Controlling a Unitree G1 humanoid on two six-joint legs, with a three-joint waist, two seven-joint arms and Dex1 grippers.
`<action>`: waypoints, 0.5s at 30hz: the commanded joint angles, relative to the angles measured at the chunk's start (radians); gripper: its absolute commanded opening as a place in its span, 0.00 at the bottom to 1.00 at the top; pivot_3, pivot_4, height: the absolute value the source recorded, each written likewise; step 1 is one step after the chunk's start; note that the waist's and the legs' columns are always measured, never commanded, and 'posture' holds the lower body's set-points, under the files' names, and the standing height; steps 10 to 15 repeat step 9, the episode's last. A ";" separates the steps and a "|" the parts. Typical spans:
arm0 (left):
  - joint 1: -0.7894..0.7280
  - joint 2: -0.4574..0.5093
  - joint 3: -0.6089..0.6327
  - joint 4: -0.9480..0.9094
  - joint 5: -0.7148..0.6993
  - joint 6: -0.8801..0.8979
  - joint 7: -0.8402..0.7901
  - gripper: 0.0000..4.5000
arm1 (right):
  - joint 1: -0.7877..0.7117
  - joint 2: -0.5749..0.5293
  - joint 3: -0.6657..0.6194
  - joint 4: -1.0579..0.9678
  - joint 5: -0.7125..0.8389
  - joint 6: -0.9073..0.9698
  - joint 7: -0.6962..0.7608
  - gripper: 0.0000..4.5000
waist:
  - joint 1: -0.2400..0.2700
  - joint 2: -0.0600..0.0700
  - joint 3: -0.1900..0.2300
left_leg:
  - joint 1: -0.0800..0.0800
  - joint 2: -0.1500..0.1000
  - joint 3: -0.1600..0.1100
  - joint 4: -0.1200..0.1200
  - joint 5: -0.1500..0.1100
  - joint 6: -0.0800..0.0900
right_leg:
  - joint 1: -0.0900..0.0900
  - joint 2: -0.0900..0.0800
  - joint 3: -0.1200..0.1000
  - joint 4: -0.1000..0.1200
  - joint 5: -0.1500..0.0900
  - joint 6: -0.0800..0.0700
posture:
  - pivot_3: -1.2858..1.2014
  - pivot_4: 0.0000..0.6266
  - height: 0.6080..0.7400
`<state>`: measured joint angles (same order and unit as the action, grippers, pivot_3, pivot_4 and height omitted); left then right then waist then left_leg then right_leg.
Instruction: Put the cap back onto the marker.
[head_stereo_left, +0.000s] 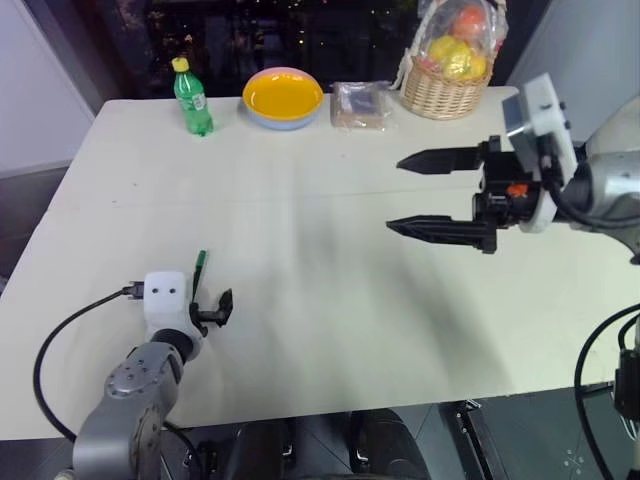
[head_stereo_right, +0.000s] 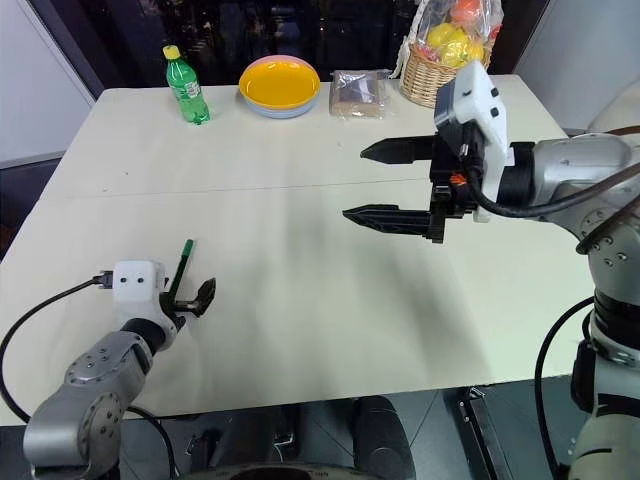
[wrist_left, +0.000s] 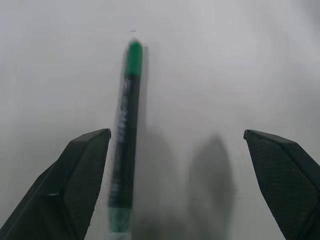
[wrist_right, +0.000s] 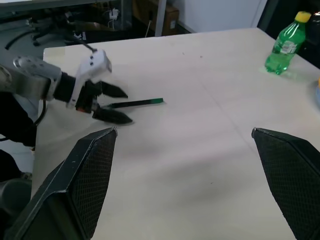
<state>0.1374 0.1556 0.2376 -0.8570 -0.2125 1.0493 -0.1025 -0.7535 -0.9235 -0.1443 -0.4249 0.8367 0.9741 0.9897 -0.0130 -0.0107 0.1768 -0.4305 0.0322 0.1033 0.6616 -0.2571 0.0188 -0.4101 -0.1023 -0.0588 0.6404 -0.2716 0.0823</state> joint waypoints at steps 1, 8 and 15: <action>0.025 -0.009 0.049 -0.132 -0.014 0.036 0.020 0.99 | -0.005 -0.022 -0.015 0.003 -0.004 -0.036 0.017 1.00 | 0.000 0.000 0.000 | 0.000 0.000 0.000 0.000 0.000 0.000 | 0.000 0.000 0.000 -0.001 0.000 0.000 | 0.52 0.24 1.00; 0.067 0.026 0.122 -0.190 -0.112 0.044 0.065 0.99 | -0.004 -0.021 0.008 0.032 -0.026 -0.076 0.049 1.00 | 0.000 0.000 0.000 | -0.001 0.000 0.000 0.000 0.000 0.002 | 0.001 0.000 0.000 -0.003 0.000 0.000 | 0.52 0.24 1.00; 0.071 0.034 0.129 -0.190 -0.133 0.045 0.075 0.99 | -0.007 -0.020 0.012 0.037 -0.030 -0.081 0.052 1.00 | 0.000 0.000 0.000 | -0.001 0.000 0.000 0.000 0.000 0.002 | 0.001 0.000 0.000 -0.003 0.000 0.000 | 0.52 0.24 1.00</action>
